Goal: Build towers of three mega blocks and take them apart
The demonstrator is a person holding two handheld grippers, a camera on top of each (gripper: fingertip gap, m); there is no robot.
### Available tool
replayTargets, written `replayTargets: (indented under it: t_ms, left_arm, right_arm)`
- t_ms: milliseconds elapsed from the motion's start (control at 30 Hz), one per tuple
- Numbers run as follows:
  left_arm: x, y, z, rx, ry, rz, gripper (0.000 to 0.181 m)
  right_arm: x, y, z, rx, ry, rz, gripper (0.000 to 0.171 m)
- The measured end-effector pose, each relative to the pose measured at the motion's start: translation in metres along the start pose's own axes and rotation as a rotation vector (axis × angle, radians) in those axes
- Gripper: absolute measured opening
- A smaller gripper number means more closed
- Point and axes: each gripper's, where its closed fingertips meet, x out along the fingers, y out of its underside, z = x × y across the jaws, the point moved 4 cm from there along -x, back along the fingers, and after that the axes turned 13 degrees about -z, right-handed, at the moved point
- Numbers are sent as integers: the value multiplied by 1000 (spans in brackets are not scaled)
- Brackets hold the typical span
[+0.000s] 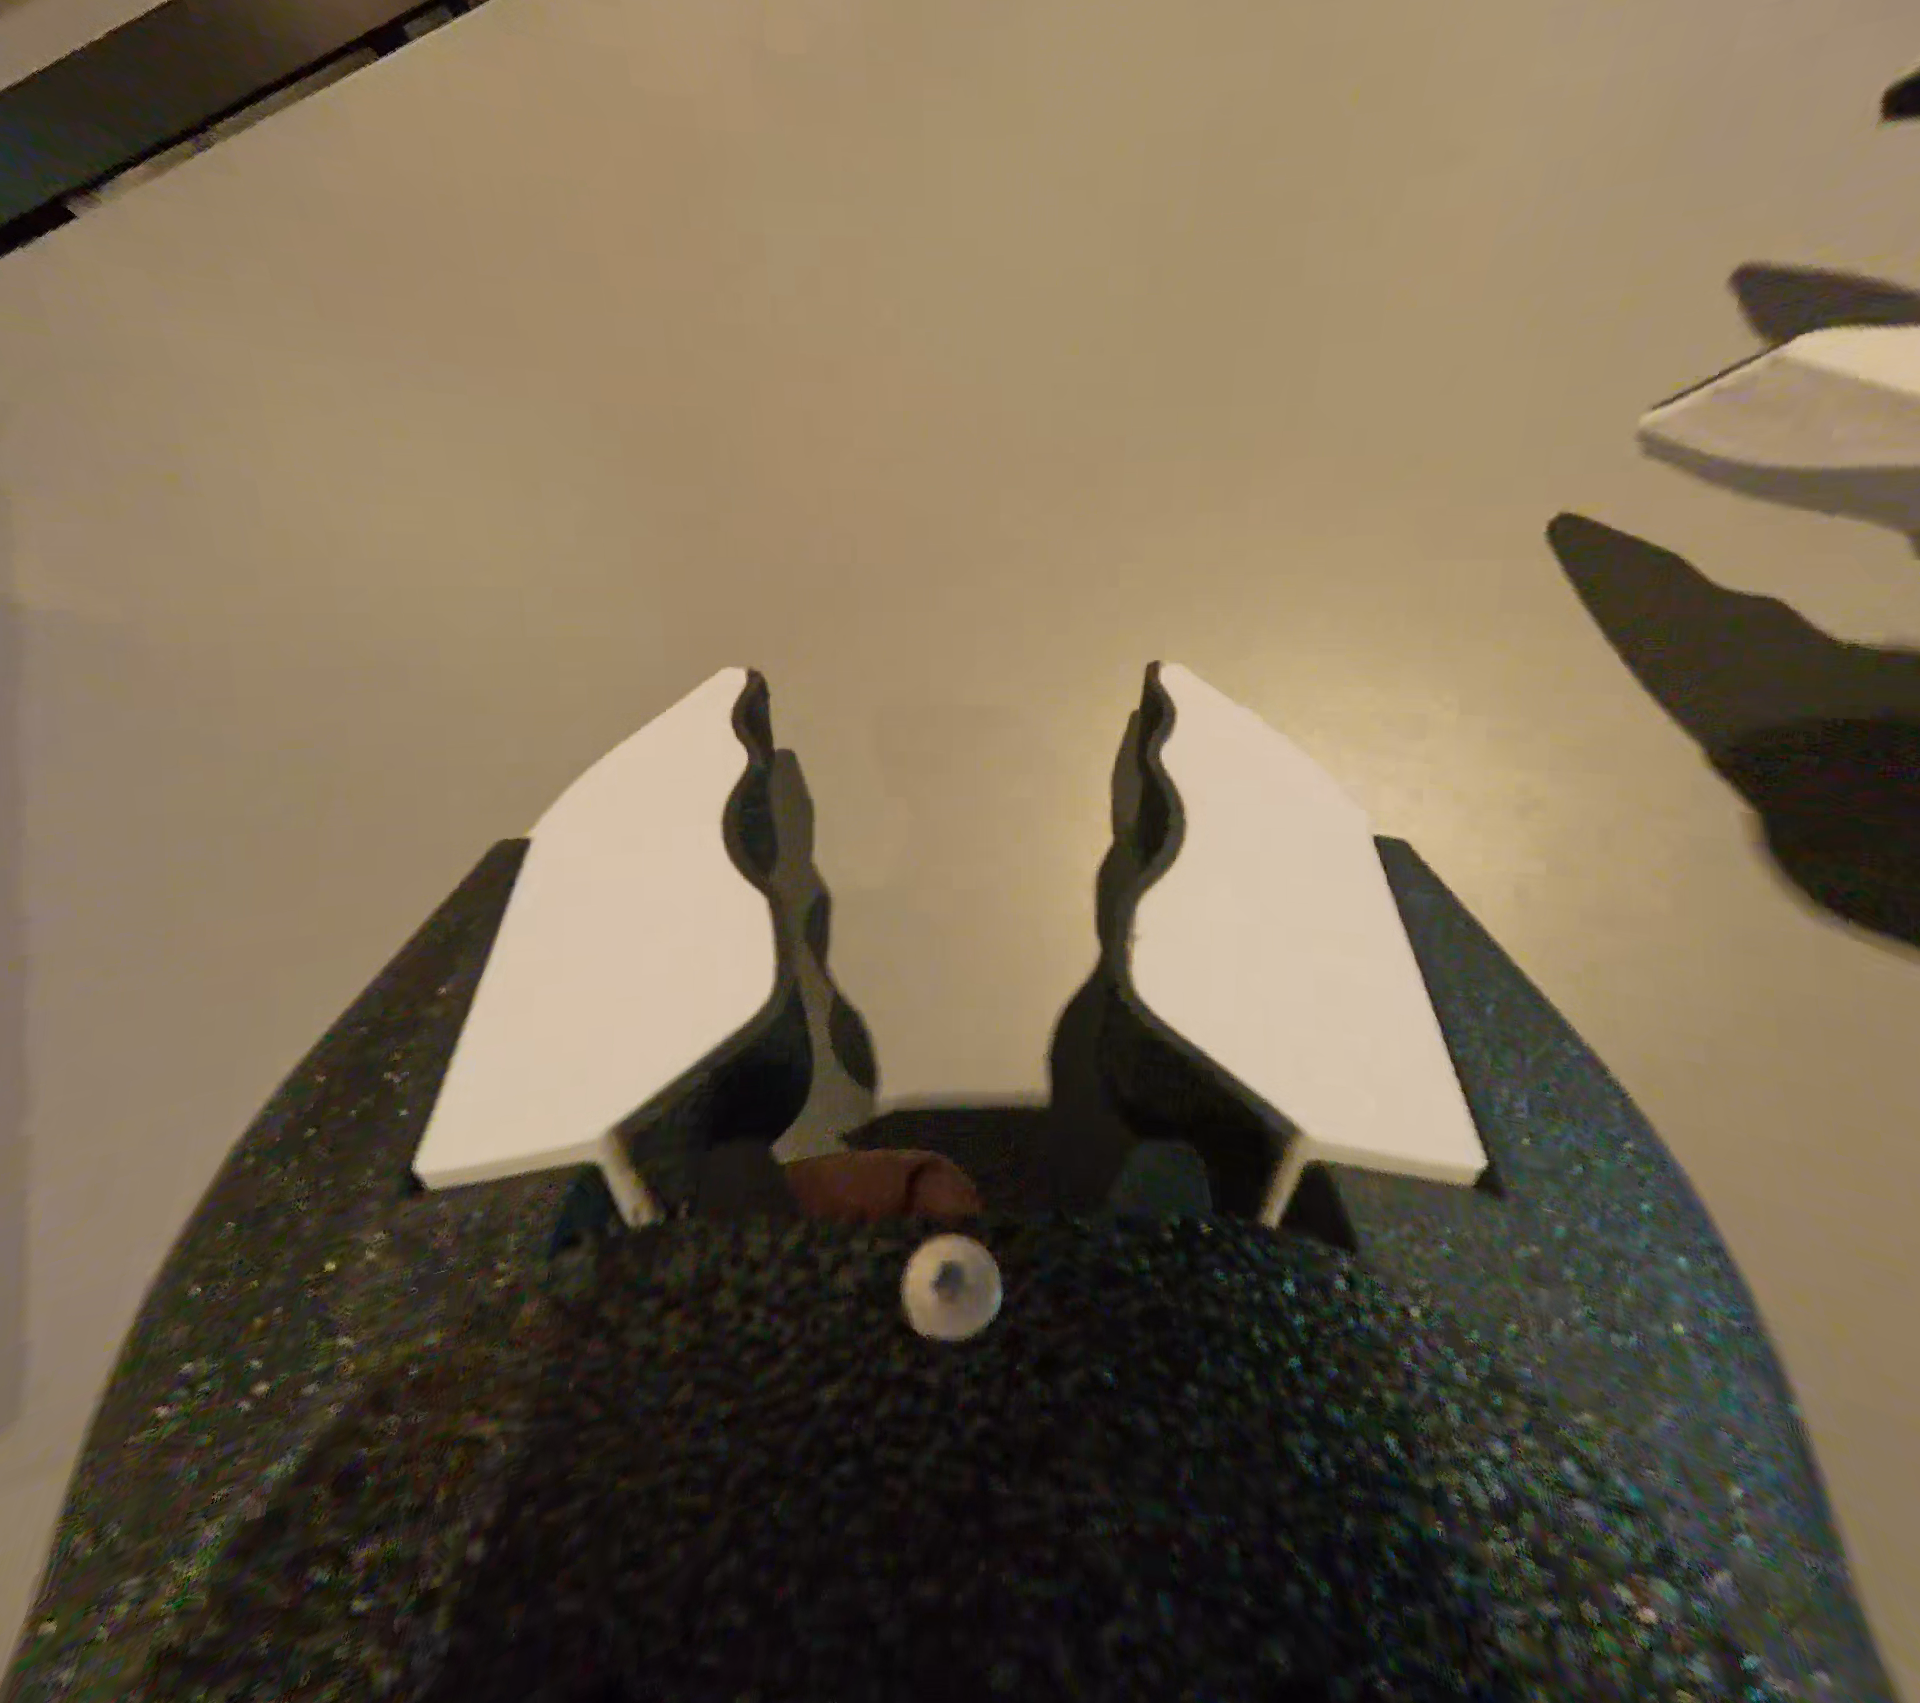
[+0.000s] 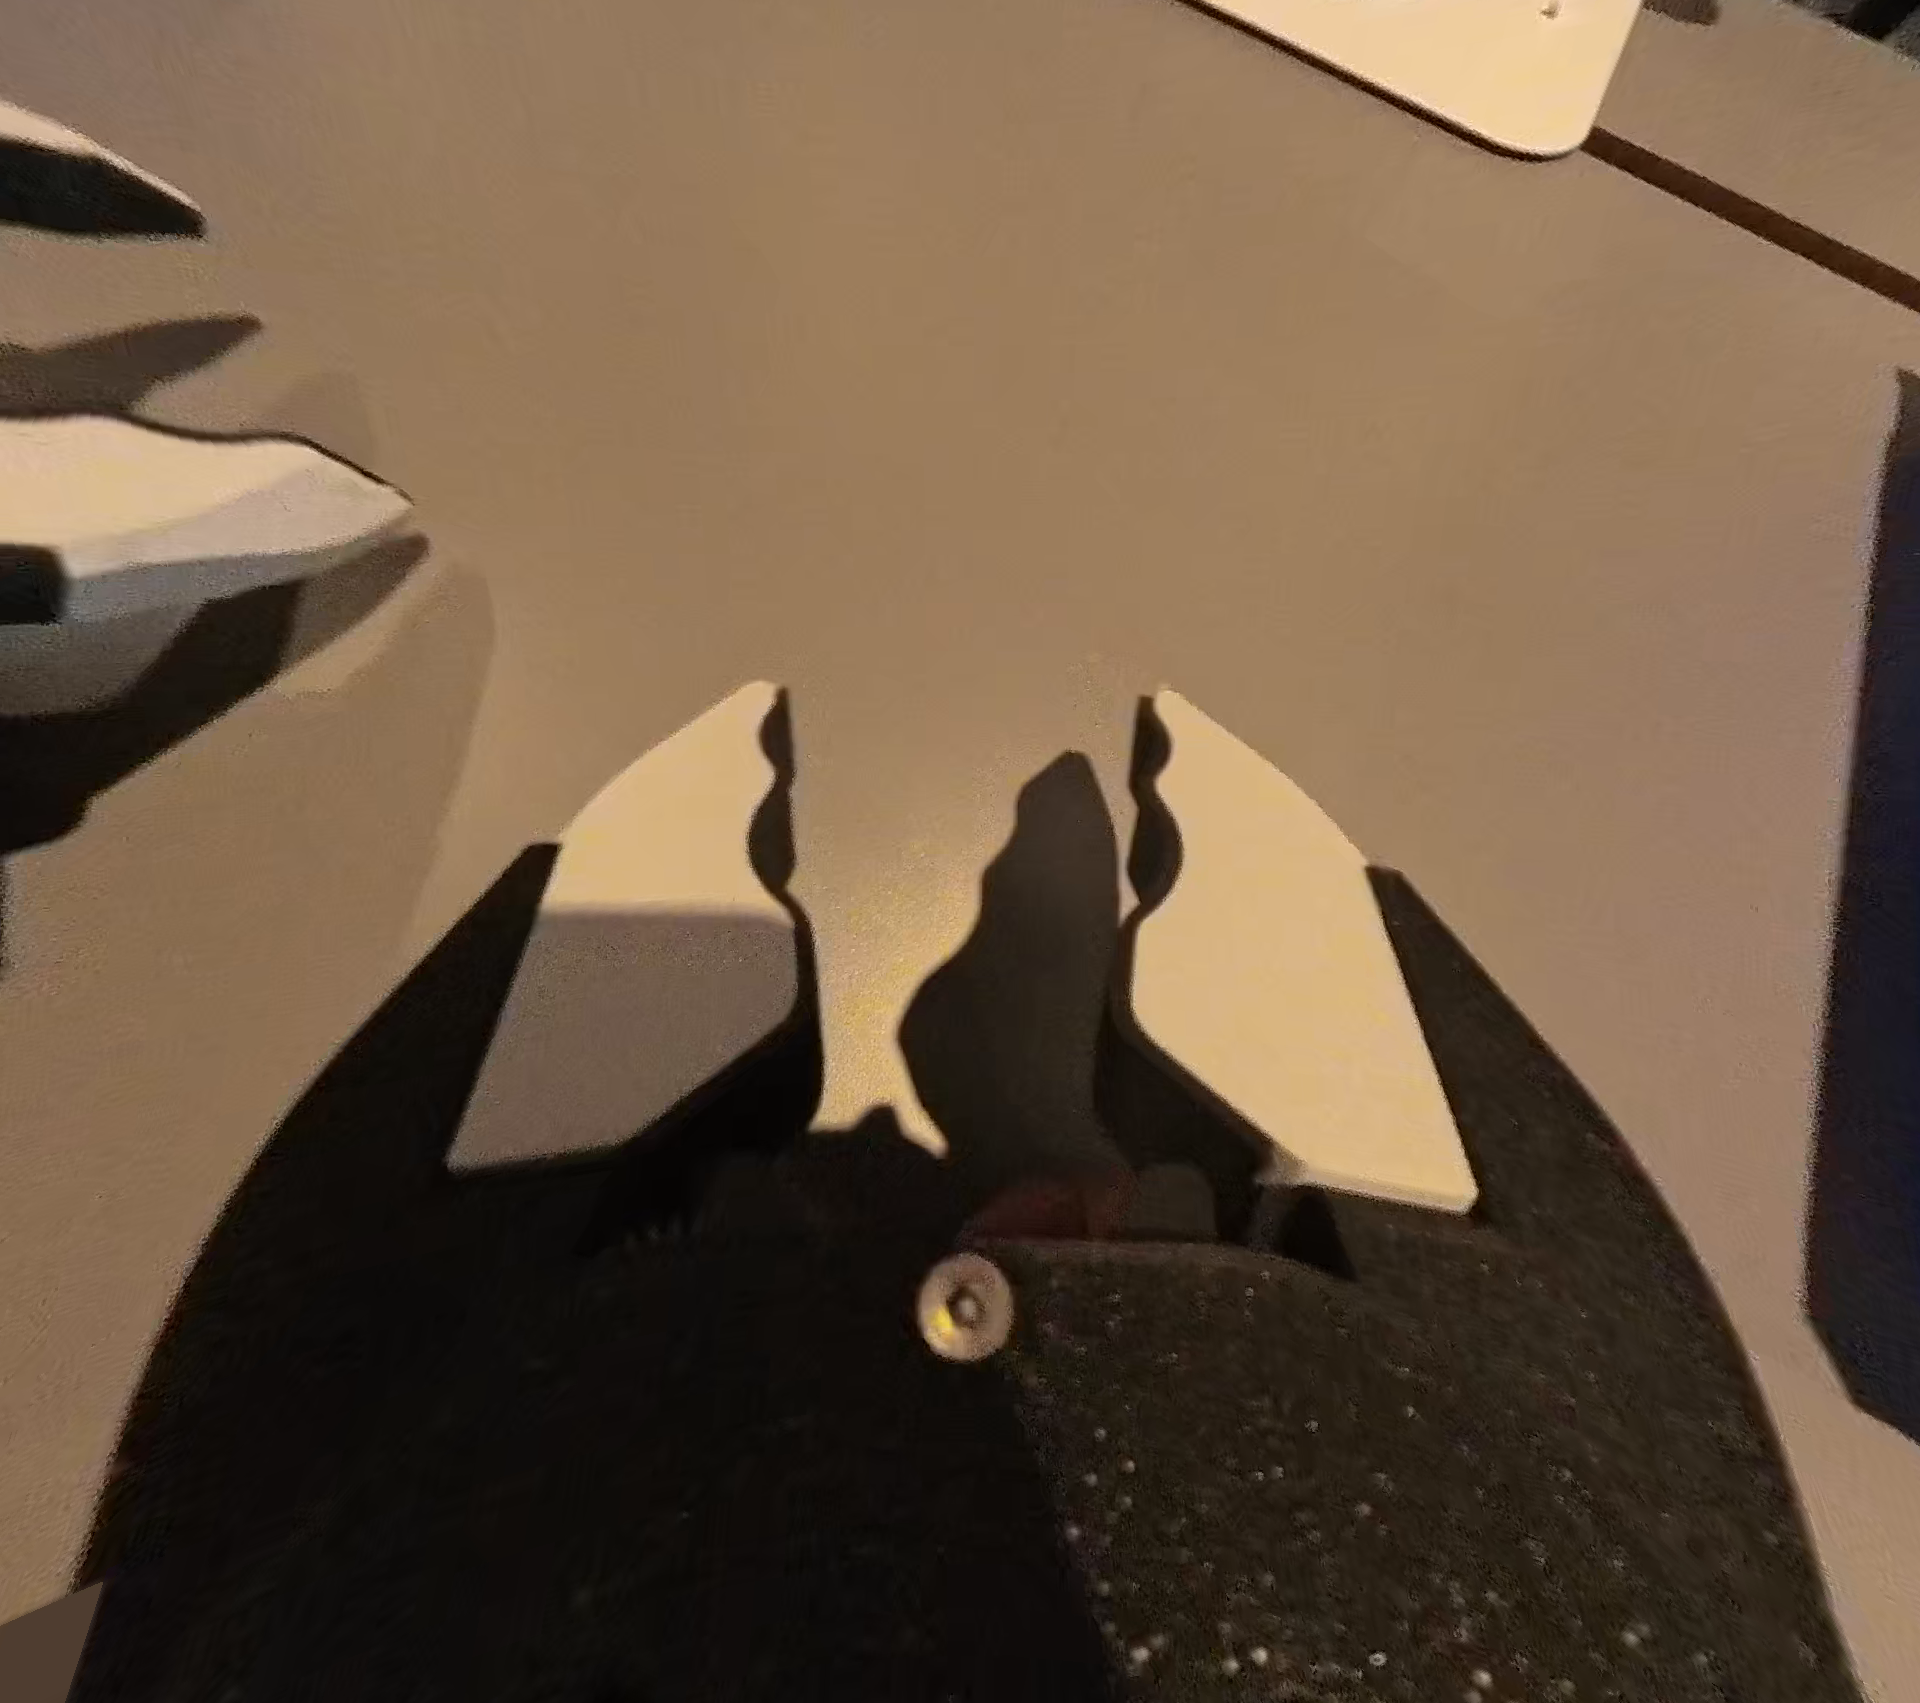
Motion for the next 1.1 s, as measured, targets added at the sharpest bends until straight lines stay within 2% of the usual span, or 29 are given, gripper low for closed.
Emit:
replayTargets:
  t_ms: [67, 100, 233, 433, 533, 600, 733, 933, 1100]
  left_arm:
    - [0, 1, -3, 28, -7, 15, 66]
    - [0, 2, -4, 32, -4, 18, 67]
    - [1, 3, -6, 5, 21, 31, 70]
    - [1, 5, -5, -53, 51, 51, 71]
    - [2, 7, -2, -113, 61, 66, 70]
    - [1, 8, 0, -146, 68, 67, 70]
    - [1, 9, 0, -150, 59, 82, 68]
    - [2, 11, 0, -141, 44, 101, 67]
    - [4, 13, 0, -166, 71, 118, 70]
  right_arm:
    - [4, 5, -2, -55, 62, 53, 79]
    - [5, 5, -3, -70, 73, 58, 82]
    - [9, 3, -6, -95, 43, 43, 93]
    - [11, 1, -16, -135, 66, 17, 95]
    - [11, 4, -15, -130, 14, 30, 106]
    - [11, 16, -5, -84, -151, 120, 147]
    - [14, 21, -12, -4, -164, 173, 147]
    - [12, 22, -24, 28, -59, 175, 147]
    - [5, 31, -24, 135, -28, 226, 147]
